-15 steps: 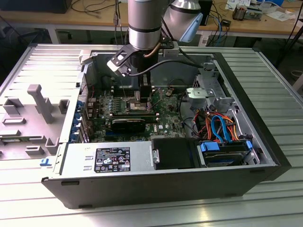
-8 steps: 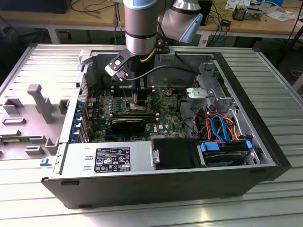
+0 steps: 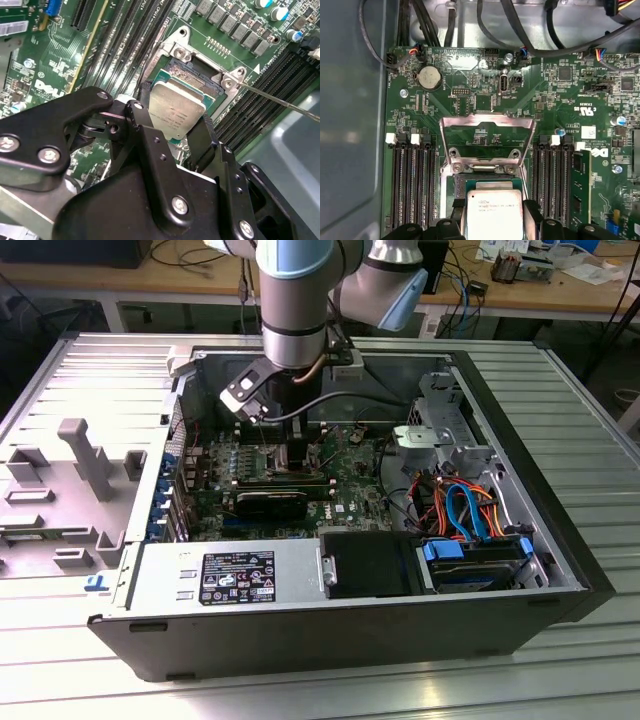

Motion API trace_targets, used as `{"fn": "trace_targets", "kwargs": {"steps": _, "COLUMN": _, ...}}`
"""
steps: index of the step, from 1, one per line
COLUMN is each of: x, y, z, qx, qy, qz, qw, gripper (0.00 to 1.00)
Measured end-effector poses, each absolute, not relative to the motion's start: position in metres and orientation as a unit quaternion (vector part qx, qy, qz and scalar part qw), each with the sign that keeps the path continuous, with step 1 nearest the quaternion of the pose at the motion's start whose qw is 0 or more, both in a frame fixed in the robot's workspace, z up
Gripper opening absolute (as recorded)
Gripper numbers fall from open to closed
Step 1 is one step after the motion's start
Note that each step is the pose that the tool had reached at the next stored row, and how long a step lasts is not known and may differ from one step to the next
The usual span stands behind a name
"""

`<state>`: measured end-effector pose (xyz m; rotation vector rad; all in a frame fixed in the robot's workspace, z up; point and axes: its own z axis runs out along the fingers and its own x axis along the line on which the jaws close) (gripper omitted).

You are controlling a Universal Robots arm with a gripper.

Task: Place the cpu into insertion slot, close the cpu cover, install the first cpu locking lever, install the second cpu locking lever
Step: 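Place the cpu into insertion slot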

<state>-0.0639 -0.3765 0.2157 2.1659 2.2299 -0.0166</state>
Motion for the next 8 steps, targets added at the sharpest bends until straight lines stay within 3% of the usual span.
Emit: {"fn": "trace_targets", "kwargs": {"steps": 8, "x": -0.0653, "y": -0.3721, "z": 0.2062, "qx": 0.697, "qy": 0.717, "qz": -0.005, "qw": 0.016, "gripper": 0.55}}
